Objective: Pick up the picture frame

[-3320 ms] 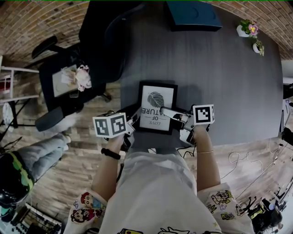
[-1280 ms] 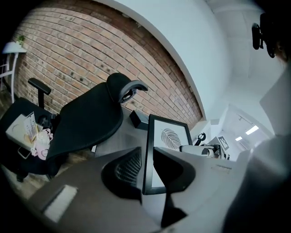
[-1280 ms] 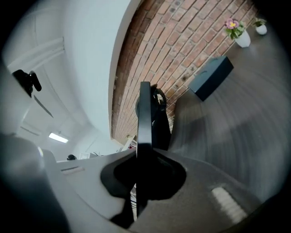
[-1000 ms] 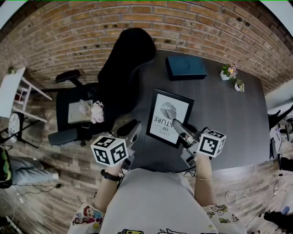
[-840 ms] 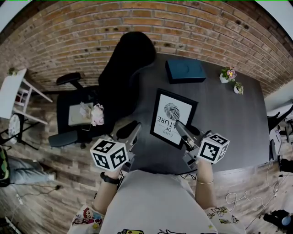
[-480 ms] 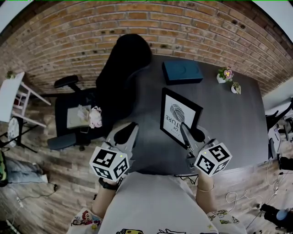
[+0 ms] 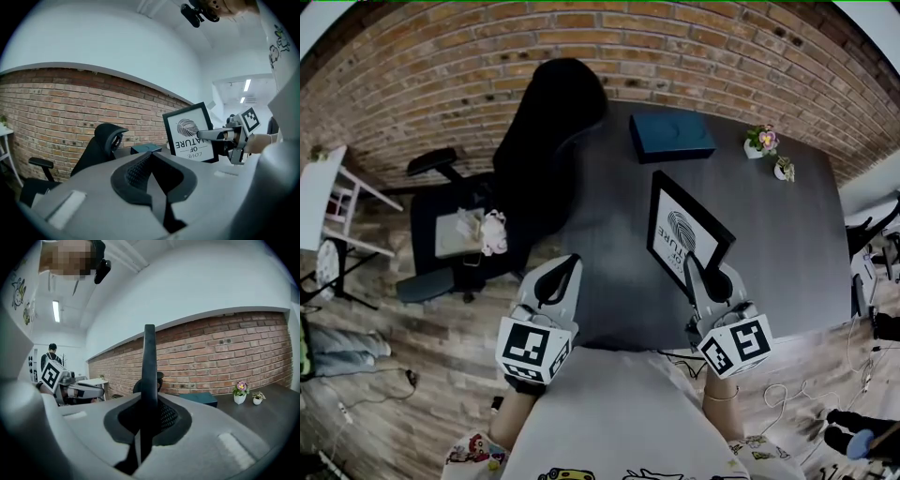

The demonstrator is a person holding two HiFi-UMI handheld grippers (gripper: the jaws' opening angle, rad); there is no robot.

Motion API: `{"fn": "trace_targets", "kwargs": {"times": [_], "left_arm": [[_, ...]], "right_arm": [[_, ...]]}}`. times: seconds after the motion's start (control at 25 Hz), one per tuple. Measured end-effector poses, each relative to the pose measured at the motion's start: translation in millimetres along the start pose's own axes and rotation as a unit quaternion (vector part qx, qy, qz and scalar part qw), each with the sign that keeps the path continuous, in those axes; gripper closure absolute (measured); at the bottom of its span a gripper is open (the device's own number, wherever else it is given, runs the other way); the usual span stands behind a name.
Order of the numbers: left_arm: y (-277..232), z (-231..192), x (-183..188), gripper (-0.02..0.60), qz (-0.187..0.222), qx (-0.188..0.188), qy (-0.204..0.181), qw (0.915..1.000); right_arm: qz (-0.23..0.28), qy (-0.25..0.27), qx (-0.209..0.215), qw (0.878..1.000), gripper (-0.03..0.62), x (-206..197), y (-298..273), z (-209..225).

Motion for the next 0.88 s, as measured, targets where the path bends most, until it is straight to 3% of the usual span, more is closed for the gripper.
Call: {"fn": "trace_targets", "kwargs": {"times": [0.4,0.88], "left_arm": [[12,-3,-4,0.569,0.006,0.024,-0.007,0.9997],[13,-7,-2,0.569,0.0,0.028,-0.009,0.9996]], "right_arm": [[-0.001,0.021,-0.014,1.0,0.58,-12,8,-1],[0.001,0.014,-0.02,1.0,0.58,-12,8,0]]}}
Point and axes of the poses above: the fingertips, and each gripper's own axes: y backward along the fingers, z to its right, x out of its top, the point moved 6 cm from there along y, backward along the fingers, and after that the axes turned 5 degrees about z, right-handed, at the moved point
